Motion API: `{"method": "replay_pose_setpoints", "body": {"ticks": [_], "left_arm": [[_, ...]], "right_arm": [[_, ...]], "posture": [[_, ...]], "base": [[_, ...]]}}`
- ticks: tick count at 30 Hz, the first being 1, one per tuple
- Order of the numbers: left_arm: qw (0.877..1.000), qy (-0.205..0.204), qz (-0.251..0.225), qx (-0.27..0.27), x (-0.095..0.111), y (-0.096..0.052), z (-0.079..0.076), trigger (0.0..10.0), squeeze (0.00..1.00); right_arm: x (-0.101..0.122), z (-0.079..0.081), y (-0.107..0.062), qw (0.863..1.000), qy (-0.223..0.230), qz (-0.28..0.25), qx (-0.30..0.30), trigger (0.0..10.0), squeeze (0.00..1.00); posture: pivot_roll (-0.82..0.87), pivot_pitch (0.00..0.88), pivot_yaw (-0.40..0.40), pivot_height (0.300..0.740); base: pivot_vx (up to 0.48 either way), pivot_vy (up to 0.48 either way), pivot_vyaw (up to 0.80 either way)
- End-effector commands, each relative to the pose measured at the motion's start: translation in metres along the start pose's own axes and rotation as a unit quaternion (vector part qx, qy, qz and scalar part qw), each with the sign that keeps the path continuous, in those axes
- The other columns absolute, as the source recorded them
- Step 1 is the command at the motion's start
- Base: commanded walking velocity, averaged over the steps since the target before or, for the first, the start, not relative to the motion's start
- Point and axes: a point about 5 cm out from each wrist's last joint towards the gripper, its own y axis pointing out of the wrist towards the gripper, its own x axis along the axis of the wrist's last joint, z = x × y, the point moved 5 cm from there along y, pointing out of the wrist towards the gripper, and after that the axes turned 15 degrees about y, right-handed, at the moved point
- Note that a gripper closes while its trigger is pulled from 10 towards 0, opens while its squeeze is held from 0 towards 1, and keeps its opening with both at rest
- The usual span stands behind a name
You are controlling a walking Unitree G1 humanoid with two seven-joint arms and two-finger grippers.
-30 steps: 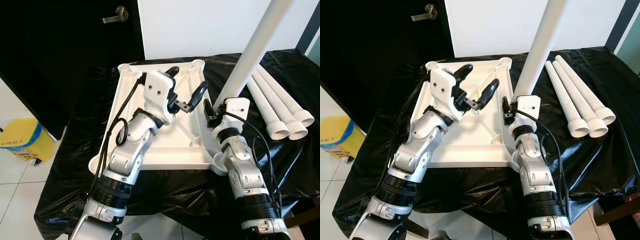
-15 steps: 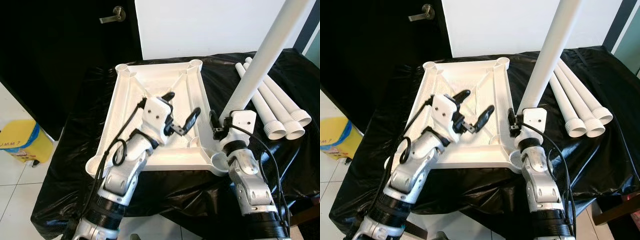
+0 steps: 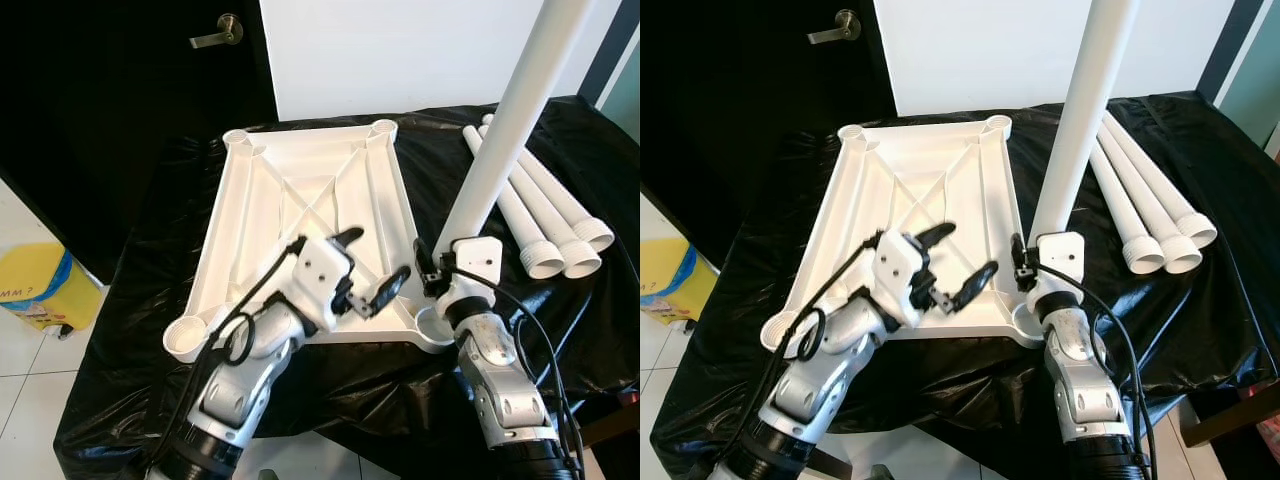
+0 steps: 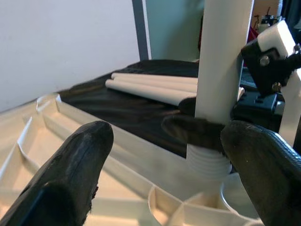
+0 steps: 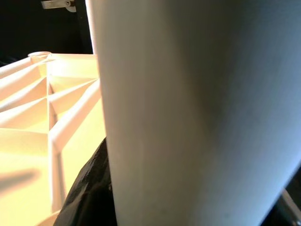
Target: Building children table
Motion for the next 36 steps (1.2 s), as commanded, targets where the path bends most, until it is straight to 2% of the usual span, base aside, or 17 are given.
{"method": "replay_pose_setpoints", "body": {"ticks": [1,8,16,26,29,36], "left_arm": [[0.996,-0.013,-0.02,-0.089,0.005,-0.004,-0.02,10.0,0.0],[0.986,-0.037,-0.01,-0.162,0.001,-0.021,-0.039,10.0,0.0],[0.98,-0.056,0.013,-0.191,-0.005,-0.031,-0.05,10.0,0.0],[0.985,-0.039,0.029,-0.166,-0.009,-0.029,-0.043,10.0,0.0],[0.986,-0.03,0.035,-0.16,-0.01,-0.03,-0.04,10.0,0.0],[0.987,-0.021,0.039,-0.155,-0.011,-0.03,-0.035,10.0,0.0]], "right_arm": [[0.002,0.004,-0.002,1.0,-0.003,-0.004,0.009,10.0,0.0],[-0.004,0.006,-0.004,1.0,-0.007,0.005,0.018,10.0,0.0],[-0.006,0.012,-0.012,0.999,0.0,0.011,0.052,10.0,0.0],[-0.002,0.015,-0.026,0.997,0.013,-0.001,0.073,10.0,0.0],[-0.003,0.009,-0.034,0.997,0.021,-0.002,0.069,10.0,0.0],[-0.006,0.006,-0.042,0.997,0.03,-0.003,0.074,10.0,0.0]], "posture": [[-0.13,0.021,0.035,0.74],[-0.12,0.034,0.019,0.74],[-0.12,0.062,-0.005,0.74],[-0.12,0.071,-0.004,0.74],[-0.11,0.069,0.002,0.74],[-0.11,0.057,0.012,0.74]], "base": [[0.0,0.0,0.0],[0.0,0.0,0.0],[0.0,0.0,0.0],[0.0,0.0,0.0],[0.0,0.0,0.0],[0.0,0.0,0.0]]}}
